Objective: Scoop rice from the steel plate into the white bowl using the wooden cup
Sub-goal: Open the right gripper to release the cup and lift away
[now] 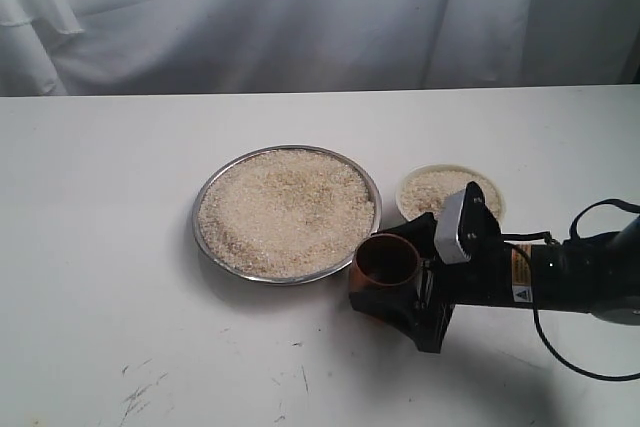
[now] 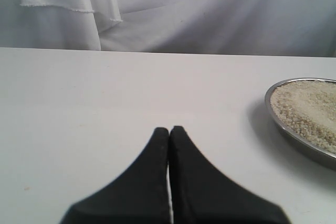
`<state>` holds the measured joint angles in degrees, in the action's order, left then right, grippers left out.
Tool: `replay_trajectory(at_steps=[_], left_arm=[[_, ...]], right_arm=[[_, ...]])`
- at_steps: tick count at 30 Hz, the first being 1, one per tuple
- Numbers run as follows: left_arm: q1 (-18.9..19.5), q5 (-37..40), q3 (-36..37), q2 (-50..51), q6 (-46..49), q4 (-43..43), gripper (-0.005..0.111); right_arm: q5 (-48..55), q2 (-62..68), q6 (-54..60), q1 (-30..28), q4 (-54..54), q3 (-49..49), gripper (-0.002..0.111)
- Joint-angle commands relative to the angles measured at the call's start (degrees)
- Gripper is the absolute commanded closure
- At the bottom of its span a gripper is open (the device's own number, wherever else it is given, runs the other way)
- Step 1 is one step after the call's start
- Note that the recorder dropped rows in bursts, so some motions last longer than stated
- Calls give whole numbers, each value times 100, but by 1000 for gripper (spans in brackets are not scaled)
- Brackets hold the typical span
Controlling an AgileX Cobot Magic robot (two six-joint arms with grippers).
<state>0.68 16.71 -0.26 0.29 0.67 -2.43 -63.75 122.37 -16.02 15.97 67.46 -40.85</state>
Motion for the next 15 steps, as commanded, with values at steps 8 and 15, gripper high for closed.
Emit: replay_trajectory(at_steps=[8,15], left_arm=[[-9,-36,26,-29,-18,-4,107],[-9,-36,26,-29,-18,-4,107]], right_arm=[[-287,-650,-243,-2,-123,-28,30],[-155,-1975,-1068,-2,-523,-28,42]])
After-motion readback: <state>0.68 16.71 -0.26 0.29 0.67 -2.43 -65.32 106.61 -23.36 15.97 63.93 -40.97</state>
